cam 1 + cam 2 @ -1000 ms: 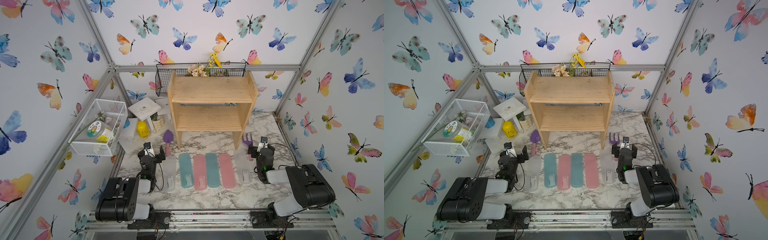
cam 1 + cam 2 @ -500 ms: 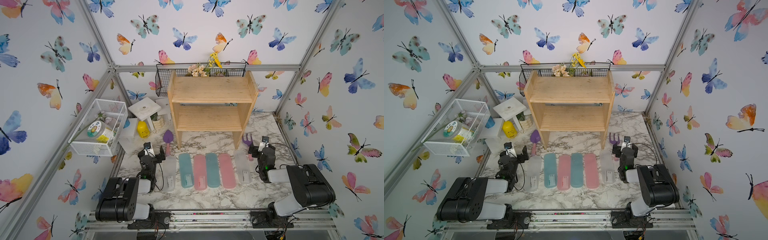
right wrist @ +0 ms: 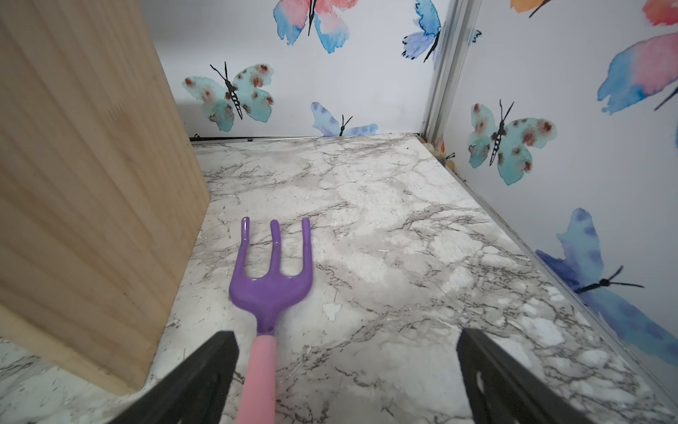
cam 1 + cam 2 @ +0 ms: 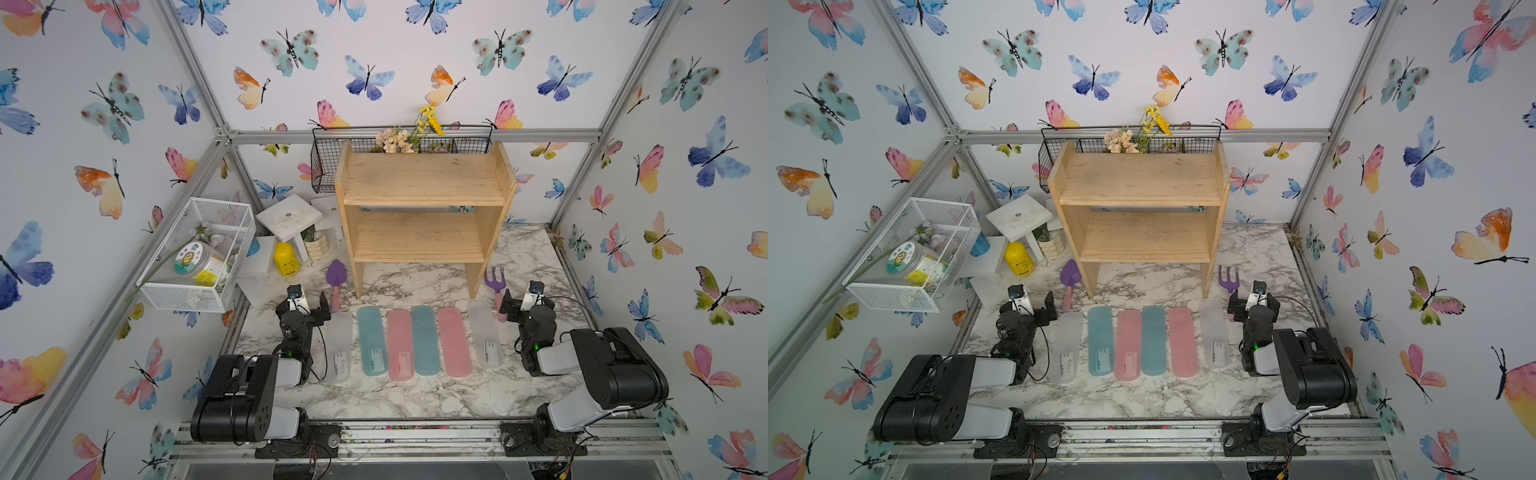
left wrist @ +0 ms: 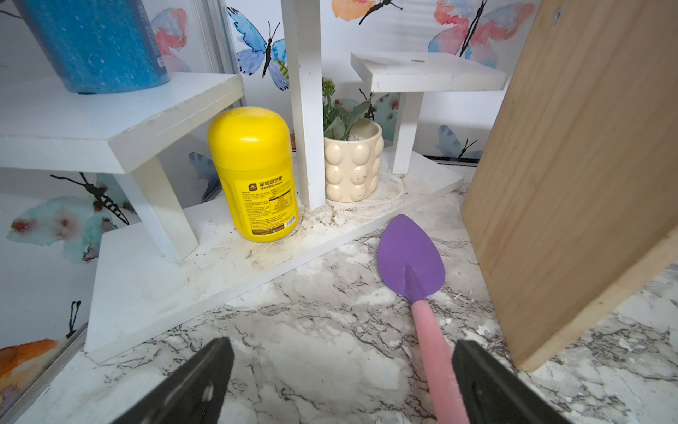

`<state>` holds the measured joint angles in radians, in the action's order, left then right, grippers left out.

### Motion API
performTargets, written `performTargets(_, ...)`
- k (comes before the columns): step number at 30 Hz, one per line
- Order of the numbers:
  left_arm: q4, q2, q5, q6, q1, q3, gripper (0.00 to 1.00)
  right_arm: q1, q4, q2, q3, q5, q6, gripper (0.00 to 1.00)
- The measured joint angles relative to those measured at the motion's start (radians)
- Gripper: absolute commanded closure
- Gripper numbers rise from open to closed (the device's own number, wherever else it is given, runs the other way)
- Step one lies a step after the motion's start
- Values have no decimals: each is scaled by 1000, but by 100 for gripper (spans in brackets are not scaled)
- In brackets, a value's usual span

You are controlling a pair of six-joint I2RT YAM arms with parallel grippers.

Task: Remove the pencil cases from the shelf
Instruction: Reset both arms

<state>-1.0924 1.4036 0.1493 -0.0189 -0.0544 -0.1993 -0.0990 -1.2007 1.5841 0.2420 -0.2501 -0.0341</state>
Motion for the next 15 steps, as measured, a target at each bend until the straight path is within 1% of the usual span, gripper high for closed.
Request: performTargets(15,0,0,0,0,0,0,1,0,10,0,0,0,0,1)
